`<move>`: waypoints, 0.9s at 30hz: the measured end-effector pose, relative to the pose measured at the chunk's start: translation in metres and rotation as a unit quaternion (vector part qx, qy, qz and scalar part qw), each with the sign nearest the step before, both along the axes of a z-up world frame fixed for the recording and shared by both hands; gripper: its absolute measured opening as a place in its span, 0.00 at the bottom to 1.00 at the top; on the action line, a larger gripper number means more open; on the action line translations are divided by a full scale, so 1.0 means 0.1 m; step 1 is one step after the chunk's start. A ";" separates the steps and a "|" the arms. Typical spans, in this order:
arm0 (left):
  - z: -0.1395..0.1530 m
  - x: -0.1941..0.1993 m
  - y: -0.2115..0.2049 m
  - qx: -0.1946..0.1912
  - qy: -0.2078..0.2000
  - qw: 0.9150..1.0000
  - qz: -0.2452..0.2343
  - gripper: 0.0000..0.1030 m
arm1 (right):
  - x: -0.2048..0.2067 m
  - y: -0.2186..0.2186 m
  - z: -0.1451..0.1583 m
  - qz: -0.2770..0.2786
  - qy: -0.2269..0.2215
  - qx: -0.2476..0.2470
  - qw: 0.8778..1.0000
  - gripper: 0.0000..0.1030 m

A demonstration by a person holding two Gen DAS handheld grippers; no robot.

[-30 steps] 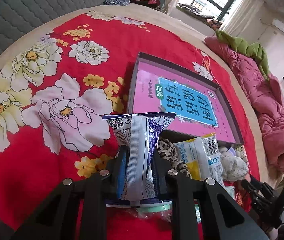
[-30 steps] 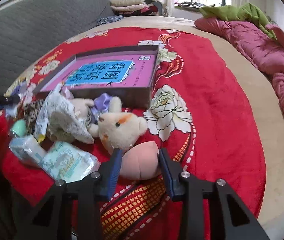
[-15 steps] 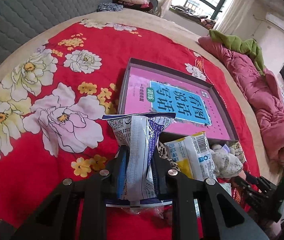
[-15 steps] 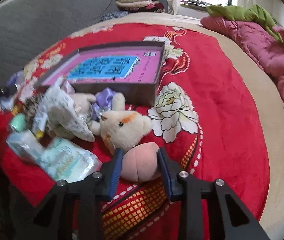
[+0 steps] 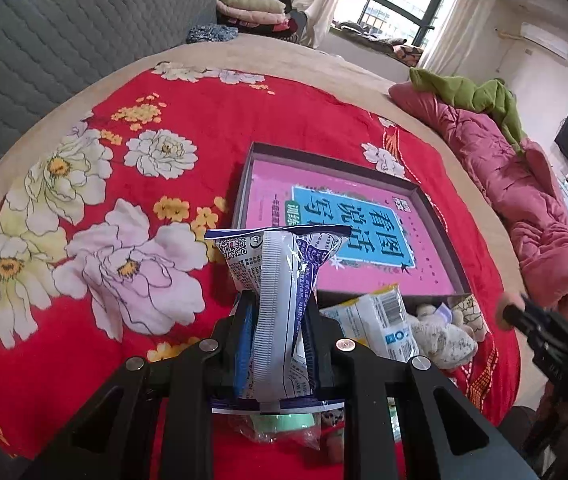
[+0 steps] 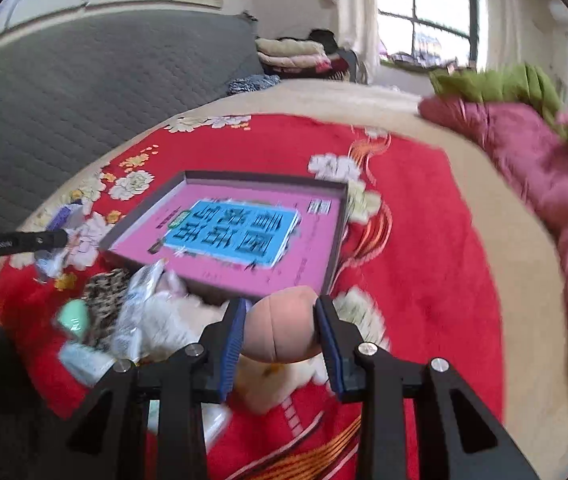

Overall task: Organize soft objects
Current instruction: 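Carry the packet with the left tool while the right tool carries the sponge into the pink box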

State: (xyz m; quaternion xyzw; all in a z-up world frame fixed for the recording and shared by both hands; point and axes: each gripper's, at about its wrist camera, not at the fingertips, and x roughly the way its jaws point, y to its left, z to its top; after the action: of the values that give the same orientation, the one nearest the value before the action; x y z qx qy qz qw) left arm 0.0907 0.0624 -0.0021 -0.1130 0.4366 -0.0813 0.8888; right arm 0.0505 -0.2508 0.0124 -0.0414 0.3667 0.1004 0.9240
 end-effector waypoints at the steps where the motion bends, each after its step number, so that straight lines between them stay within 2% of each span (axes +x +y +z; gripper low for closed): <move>1: 0.01 0.01 0.00 0.000 0.000 1.000 0.000 0.22 | 0.03 0.00 0.04 0.003 -0.005 -0.006 1.000 0.35; 9: 0.10 0.16 -0.09 -0.002 -0.008 1.000 -0.004 0.22 | 0.27 0.07 0.22 0.021 -0.018 -0.004 1.000 0.35; 18: 0.24 0.48 -0.28 0.000 -0.015 1.000 -0.021 0.22 | 0.46 0.20 0.28 0.035 -0.024 -0.010 0.999 0.36; 22: 0.23 0.62 -0.36 0.009 -0.016 0.999 -0.030 0.22 | 0.56 0.24 0.26 0.043 -0.020 -0.016 0.999 0.36; 27: 0.08 0.77 -0.41 0.024 -0.002 0.999 -0.031 0.22 | 0.65 0.25 0.19 0.051 -0.008 -0.029 0.998 0.36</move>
State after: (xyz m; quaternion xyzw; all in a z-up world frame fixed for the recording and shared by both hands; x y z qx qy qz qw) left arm 0.1679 0.0216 0.0056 -0.0783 0.4403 -0.0983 0.8890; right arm 0.1152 -0.2262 0.0317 -0.0880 0.3594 0.1361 0.9190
